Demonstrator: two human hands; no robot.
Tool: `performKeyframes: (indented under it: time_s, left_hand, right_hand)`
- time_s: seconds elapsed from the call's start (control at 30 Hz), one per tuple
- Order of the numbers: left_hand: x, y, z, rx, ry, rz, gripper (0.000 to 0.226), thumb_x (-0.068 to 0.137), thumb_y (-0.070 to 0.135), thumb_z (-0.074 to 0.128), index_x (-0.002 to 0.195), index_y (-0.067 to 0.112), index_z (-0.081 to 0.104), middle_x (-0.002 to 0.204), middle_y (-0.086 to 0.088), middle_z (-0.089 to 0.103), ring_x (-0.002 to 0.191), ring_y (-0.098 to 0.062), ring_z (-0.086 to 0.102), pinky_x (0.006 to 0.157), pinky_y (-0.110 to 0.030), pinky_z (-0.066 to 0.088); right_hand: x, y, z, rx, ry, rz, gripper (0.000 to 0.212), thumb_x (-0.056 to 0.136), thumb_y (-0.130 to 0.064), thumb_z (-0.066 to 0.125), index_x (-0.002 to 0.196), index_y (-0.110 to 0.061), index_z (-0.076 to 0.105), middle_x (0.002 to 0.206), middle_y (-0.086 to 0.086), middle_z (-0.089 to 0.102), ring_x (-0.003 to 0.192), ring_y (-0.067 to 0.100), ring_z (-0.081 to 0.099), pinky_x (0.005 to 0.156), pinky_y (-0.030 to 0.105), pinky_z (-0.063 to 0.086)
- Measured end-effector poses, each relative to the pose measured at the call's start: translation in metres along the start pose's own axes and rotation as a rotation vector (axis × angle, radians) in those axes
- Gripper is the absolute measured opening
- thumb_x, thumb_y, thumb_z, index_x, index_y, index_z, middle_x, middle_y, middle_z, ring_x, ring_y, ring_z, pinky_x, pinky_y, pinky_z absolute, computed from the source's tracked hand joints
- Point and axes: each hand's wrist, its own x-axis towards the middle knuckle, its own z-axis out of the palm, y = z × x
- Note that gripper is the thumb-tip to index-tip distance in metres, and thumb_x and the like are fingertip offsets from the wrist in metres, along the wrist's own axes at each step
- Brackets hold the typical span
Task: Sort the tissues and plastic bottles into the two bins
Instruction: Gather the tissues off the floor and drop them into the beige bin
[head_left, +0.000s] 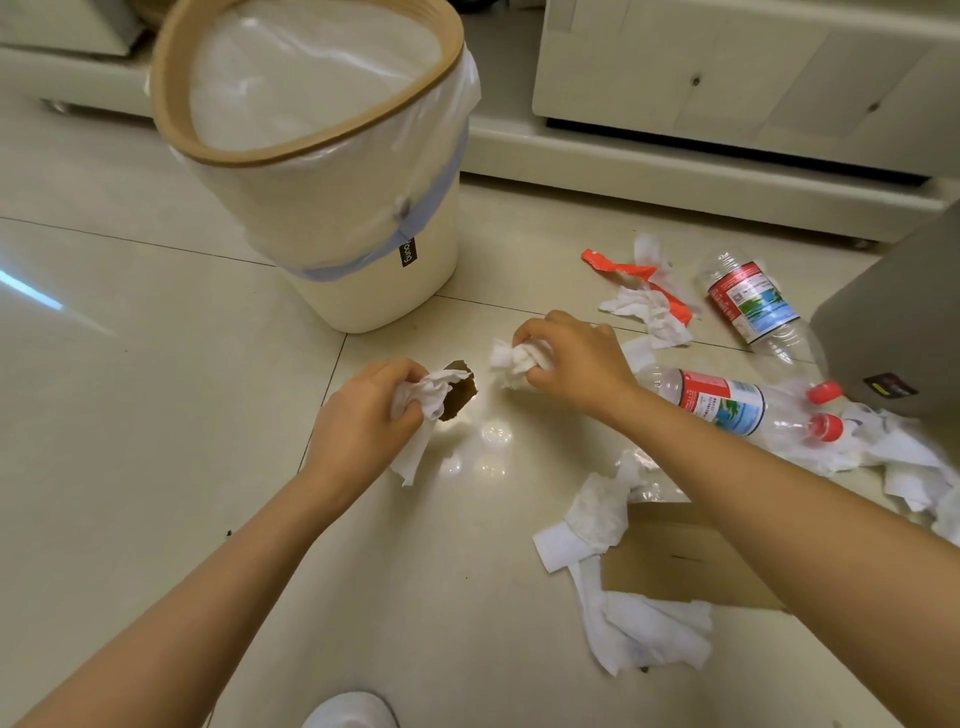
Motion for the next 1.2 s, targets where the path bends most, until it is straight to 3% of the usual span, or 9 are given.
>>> performKeyframes:
  time_s: [0.17, 0.37, 0.47, 0.57, 0.77, 0.87, 1.0, 1.2]
  left_hand:
    - [0.009, 0.01, -0.028, -0.024, 0.065, 0.002, 0.016, 0.086, 0.022, 0.061, 0.101, 0.029, 0.06, 0.095, 0.01, 0.057, 0.082, -0.016, 0.054, 0.065, -0.033, 0.046]
    - [0.037, 0.033, -0.078, -0.145, 0.266, 0.064, 0.02, 0.084, 0.02, 0.065, 0.103, 0.025, 0.063, 0.095, 0.006, 0.062, 0.084, -0.013, 0.055, 0.071, -0.037, 0.051]
    - [0.05, 0.053, -0.108, -0.309, 0.345, 0.081, 0.017, 0.085, 0.024, 0.066, 0.1, 0.026, 0.06, 0.09, 0.012, 0.061, 0.082, -0.004, 0.058, 0.067, -0.022, 0.05]
    - [0.064, 0.075, -0.142, -0.42, 0.429, 0.111, 0.019, 0.086, 0.024, 0.067, 0.102, 0.027, 0.058, 0.089, 0.018, 0.058, 0.084, 0.004, 0.057, 0.068, -0.017, 0.051]
    - [0.114, 0.101, -0.207, -0.431, 0.589, 0.154, 0.025, 0.084, 0.023, 0.068, 0.108, 0.021, 0.06, 0.103, 0.006, 0.06, 0.089, -0.004, 0.058, 0.063, -0.013, 0.048]
    - [0.142, 0.096, -0.212, -0.338, 0.558, 0.14, 0.029, 0.086, 0.022, 0.066, 0.114, 0.018, 0.058, 0.11, 0.001, 0.06, 0.094, -0.008, 0.057, 0.067, -0.017, 0.05]
    - [0.163, 0.078, -0.2, -0.242, 0.415, 0.083, 0.027, 0.085, 0.031, 0.065, 0.11, 0.029, 0.054, 0.102, 0.009, 0.057, 0.092, -0.013, 0.06, 0.076, -0.04, 0.058]
    - [0.164, 0.058, -0.187, -0.212, 0.39, 0.055, 0.041, 0.085, 0.033, 0.068, 0.122, 0.025, 0.053, 0.119, 0.008, 0.058, 0.102, -0.006, 0.053, 0.083, -0.025, 0.045]
  right_hand:
    - [-0.002, -0.026, -0.033, 0.228, 0.144, -0.028, 0.027, 0.078, -0.023, 0.066, 0.104, -0.029, 0.062, 0.097, -0.005, 0.056, 0.085, 0.016, 0.054, 0.082, 0.045, 0.048]
    - [-0.002, -0.049, -0.066, 0.306, 0.242, -0.053, 0.025, 0.076, -0.018, 0.067, 0.099, -0.027, 0.065, 0.102, 0.0, 0.06, 0.086, 0.016, 0.055, 0.076, 0.04, 0.051]
    - [0.002, -0.068, -0.087, 0.351, 0.314, -0.102, 0.024, 0.075, -0.018, 0.068, 0.095, -0.031, 0.065, 0.101, -0.005, 0.06, 0.084, 0.012, 0.053, 0.074, 0.035, 0.051]
    - [0.007, -0.089, -0.108, 0.429, 0.385, -0.123, 0.026, 0.074, -0.017, 0.07, 0.094, -0.033, 0.066, 0.1, -0.006, 0.06, 0.081, 0.007, 0.054, 0.073, 0.03, 0.05]
    - [0.007, -0.118, -0.131, 0.52, 0.449, -0.161, 0.024, 0.077, -0.019, 0.071, 0.1, -0.026, 0.068, 0.1, -0.009, 0.06, 0.075, 0.0, 0.052, 0.068, 0.02, 0.047]
    - [0.006, -0.123, -0.131, 0.515, 0.439, -0.173, 0.023, 0.077, -0.021, 0.071, 0.098, -0.027, 0.067, 0.101, -0.009, 0.06, 0.081, 0.002, 0.055, 0.068, 0.019, 0.048]
    - [0.005, -0.124, -0.128, 0.498, 0.424, -0.17, 0.024, 0.076, -0.021, 0.072, 0.099, -0.028, 0.068, 0.101, -0.009, 0.06, 0.087, 0.002, 0.056, 0.07, 0.016, 0.045]
    - [0.005, -0.127, -0.129, 0.476, 0.402, -0.185, 0.023, 0.078, -0.022, 0.071, 0.099, -0.029, 0.067, 0.101, -0.013, 0.06, 0.088, 0.0, 0.055, 0.069, 0.013, 0.044]
